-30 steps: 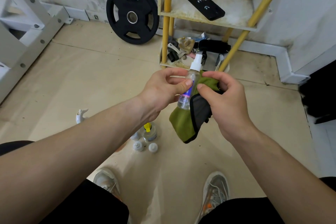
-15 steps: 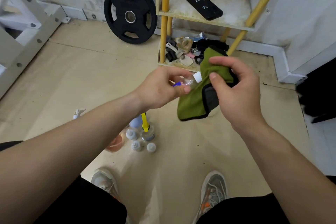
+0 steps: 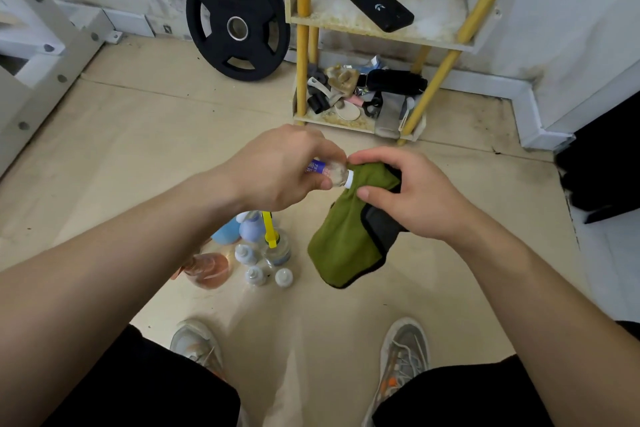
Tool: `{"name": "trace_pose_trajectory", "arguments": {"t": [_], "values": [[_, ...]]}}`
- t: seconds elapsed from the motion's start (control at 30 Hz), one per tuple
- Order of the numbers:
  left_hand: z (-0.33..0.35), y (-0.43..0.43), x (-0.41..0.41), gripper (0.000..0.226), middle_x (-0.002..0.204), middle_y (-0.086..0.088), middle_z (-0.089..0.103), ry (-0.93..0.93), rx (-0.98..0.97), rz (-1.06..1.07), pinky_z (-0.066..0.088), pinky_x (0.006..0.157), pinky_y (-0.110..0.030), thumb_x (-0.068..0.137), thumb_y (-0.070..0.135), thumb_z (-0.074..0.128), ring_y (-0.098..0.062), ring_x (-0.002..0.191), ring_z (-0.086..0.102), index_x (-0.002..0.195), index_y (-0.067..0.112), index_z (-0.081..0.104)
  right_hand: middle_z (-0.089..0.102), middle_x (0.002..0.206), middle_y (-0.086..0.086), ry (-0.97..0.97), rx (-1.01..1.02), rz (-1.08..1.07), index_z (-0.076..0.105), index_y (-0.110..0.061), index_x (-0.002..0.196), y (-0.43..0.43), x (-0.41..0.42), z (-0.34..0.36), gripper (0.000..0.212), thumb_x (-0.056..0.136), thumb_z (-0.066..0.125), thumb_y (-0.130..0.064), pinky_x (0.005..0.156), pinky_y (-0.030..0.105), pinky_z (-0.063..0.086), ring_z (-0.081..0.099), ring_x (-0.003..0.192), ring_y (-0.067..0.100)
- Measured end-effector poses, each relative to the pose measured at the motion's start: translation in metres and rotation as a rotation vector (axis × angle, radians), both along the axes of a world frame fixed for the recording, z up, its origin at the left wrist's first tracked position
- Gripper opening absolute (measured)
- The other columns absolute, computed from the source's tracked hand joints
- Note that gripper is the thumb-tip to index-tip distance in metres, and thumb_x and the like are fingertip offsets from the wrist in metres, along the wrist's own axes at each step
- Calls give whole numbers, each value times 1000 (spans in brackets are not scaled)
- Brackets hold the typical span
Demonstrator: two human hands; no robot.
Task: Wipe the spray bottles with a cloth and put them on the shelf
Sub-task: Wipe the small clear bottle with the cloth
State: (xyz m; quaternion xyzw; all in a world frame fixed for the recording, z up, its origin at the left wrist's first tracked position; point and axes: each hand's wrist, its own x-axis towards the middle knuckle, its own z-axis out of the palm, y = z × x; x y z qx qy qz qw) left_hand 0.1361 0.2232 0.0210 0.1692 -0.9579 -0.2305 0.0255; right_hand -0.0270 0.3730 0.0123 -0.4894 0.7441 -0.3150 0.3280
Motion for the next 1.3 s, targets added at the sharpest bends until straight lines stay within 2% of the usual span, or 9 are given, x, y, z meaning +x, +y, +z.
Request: {"name": "trace_pose_trajectory", "arguments": {"t": [0.1, 0.3, 0.53, 0.7, 0.8, 0.87, 0.97, 1.17, 1.3], "values": [[2, 3, 2, 35, 108, 5, 67, 84, -45, -44, 43, 83, -34, 84, 25, 79, -21, 102, 56, 118, 28, 70, 73, 111, -11, -202, 27, -59, 73, -26, 117, 0, -8, -1, 26, 96, 68, -11, 95, 26, 54, 68, 104, 4], [-4, 7, 4, 40, 110, 8, 68, 225, -198, -37, 41, 81, -39, 78, 23, 83, -24, 96, 58, 115, 31, 71, 77, 108, 13, -614, 96, -210, 78, -14, 108, -2, -16, -7, 21, 97, 61, -8, 94, 39, 57, 72, 106, 30], [-8, -1, 6, 31, 109, 7, 68, 169, 3, 236, 46, 80, -32, 88, 23, 74, -18, 98, 61, 119, 27, 68, 79, 100, 7, -497, 107, -211, 77, -21, 105, 0, -22, -7, 18, 92, 72, -10, 90, 38, 59, 75, 97, 24], [2, -8, 6, 18, 95, 1, 70, 204, 563, 424, 43, 61, -7, 94, 12, 68, 4, 67, 56, 109, 21, 71, 77, 104, 5, -581, -119, -396, 74, -23, 105, -1, -15, -8, 22, 94, 69, -6, 85, 32, 57, 74, 97, 20], [1, 11, 2, 18, 100, -10, 74, 178, 743, 392, 51, 63, -22, 95, 12, 66, -7, 75, 59, 109, 23, 72, 75, 114, 8, -715, -248, -457, 72, -18, 118, -5, -8, -5, 28, 96, 65, -3, 86, 30, 58, 72, 105, 22], [-5, 18, -3, 19, 100, -7, 75, 189, 728, 401, 55, 69, -32, 95, 12, 66, -8, 75, 62, 104, 28, 70, 74, 119, 10, -753, -268, -466, 69, -15, 125, -8, -4, -4, 32, 95, 65, -4, 87, 31, 58, 71, 109, 24], [-14, 17, -5, 23, 96, -1, 70, 182, 668, 408, 54, 66, -28, 94, 12, 68, -8, 69, 63, 112, 25, 64, 76, 114, 8, -745, -218, -472, 70, -14, 122, -9, -2, -2, 30, 94, 67, -3, 89, 32, 59, 73, 105, 22], [-23, 8, -6, 29, 105, -3, 62, 176, 625, 524, 51, 88, -33, 94, 17, 65, -18, 98, 61, 121, 26, 59, 79, 99, 5, -647, -37, -437, 75, -16, 113, -3, 8, -10, 25, 91, 71, -4, 83, 32, 60, 76, 94, 21], [-34, 11, -4, 25, 99, 1, 68, 156, 563, 587, 48, 77, -23, 85, 20, 72, -15, 95, 63, 108, 23, 63, 78, 103, 4, -558, 127, -481, 75, -19, 115, 3, 15, -27, 25, 91, 73, -11, 93, 39, 59, 74, 98, 22]]}}
